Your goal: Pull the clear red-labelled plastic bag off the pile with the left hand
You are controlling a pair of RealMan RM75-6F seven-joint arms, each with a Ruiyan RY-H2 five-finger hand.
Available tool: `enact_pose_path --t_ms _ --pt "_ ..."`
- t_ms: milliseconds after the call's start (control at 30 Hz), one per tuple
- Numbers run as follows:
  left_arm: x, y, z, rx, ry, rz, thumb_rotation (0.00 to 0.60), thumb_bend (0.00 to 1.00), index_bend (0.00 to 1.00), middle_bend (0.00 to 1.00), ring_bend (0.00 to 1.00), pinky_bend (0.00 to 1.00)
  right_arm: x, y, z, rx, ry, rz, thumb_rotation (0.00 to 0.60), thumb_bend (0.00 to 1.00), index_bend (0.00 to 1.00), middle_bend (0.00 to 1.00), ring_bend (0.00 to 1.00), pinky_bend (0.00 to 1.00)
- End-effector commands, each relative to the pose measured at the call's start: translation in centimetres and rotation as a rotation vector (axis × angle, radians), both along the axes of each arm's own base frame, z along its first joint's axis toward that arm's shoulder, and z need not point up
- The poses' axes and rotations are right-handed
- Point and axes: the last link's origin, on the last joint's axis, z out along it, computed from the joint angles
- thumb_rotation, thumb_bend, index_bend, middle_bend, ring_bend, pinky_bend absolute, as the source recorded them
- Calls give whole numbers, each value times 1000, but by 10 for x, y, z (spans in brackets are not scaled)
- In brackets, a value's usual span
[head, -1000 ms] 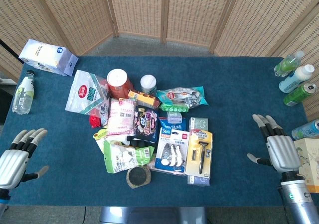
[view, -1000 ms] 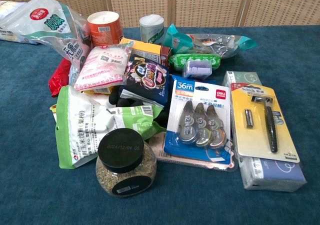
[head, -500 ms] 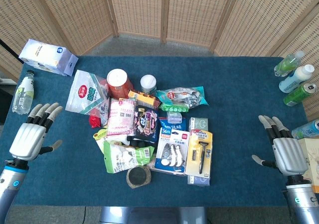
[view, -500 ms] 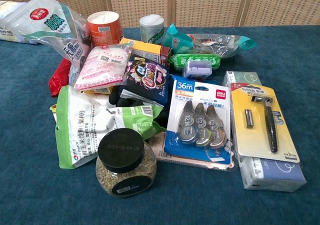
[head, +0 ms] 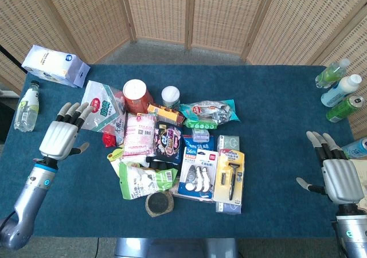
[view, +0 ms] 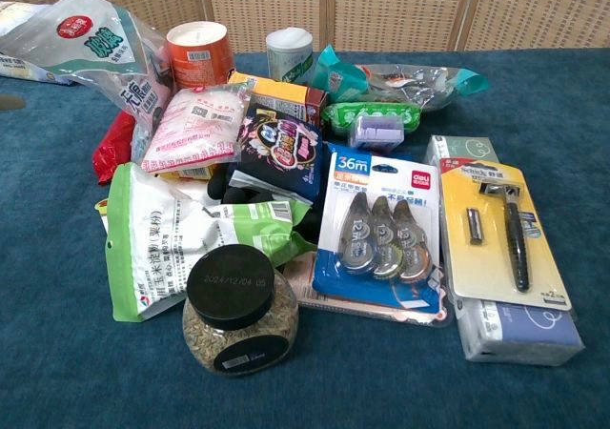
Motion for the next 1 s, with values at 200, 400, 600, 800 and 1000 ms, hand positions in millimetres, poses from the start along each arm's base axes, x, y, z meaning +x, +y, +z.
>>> enact_pose_path --t_ms 200,400,600,800,1000 --pt "14 37 -24 -8 117 -8 600 258 0 0 0 0 -2 4 9 -31 3 -7 600 119 0 0 34 192" --pt "26 57 -40 4 194 -2 600 257 14 2 12 0 -2 8 17 -59 -7 -10 600 119 0 0 33 192" --pt "35 68 -55 53 279 -56 600 258 474 413 536 304 -2 11 21 -71 -18 -8 600 117 0 0 33 192" --pt "37 69 -60 98 280 -102 600 266 765 800 906 751 1 14 24 -73 -31 5 600 117 0 0 33 193" --pt "31 70 -50 156 231 -124 600 275 901 975 1000 963 3 14 23 -70 -44 16 600 116 0 0 33 192"
